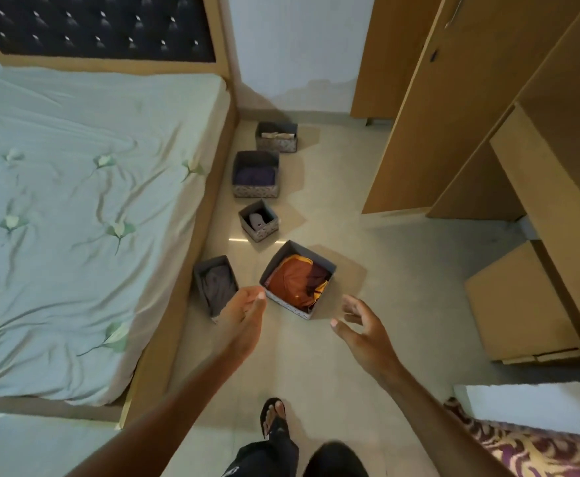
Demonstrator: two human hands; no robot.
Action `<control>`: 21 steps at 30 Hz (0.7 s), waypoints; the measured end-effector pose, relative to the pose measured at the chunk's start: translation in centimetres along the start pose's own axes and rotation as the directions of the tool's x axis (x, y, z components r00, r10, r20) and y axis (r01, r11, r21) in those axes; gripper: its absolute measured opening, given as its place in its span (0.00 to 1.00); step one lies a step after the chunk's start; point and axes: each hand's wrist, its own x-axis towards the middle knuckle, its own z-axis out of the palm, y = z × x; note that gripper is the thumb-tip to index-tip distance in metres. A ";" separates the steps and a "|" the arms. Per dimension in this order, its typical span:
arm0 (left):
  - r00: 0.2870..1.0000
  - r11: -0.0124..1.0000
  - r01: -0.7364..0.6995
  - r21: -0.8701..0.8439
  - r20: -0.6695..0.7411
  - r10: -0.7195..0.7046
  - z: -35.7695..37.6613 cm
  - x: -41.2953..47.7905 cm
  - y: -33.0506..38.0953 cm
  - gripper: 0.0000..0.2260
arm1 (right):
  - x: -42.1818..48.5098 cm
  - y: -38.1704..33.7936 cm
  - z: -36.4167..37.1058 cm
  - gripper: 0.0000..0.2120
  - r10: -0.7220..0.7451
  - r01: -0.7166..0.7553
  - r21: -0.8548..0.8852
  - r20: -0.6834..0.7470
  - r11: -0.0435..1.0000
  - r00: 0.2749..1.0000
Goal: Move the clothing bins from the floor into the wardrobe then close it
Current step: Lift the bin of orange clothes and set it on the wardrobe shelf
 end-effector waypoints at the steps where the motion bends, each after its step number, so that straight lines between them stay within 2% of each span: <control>1: 1.000 0.999 0.015 0.036 0.024 -0.016 0.6 1.7 0.0 0.09 | 1.7 0.2 0.0 0.19 0.026 -0.026 -0.002 0.007 1.000 1.000; 6: 0.988 0.969 0.077 0.233 0.114 -0.105 5.1 13.6 -3.0 0.11 | 14.9 3.7 0.2 0.23 0.167 -0.165 -0.030 0.057 0.986 0.984; 10: 0.964 0.900 0.152 0.409 0.139 -0.227 9.5 22.8 -7.5 0.15 | 25.4 8.3 1.2 0.25 0.284 -0.278 -0.065 0.116 0.958 0.952; 14: 0.902 0.813 0.293 0.503 0.136 -0.409 15.3 31.3 -13.0 0.19 | 36.2 14.7 3.1 0.24 0.376 -0.348 -0.163 0.192 0.923 0.907; 17: 0.877 0.753 0.315 0.577 0.127 -0.464 19.3 36.6 -18.0 0.20 | 42.6 20.4 5.5 0.23 0.457 -0.410 -0.227 0.226 0.883 0.860; 21: 0.856 0.701 0.303 0.645 0.140 -0.499 23.9 42.9 -26.7 0.19 | 49.9 29.6 9.8 0.28 0.568 -0.463 -0.374 0.245 0.803 0.786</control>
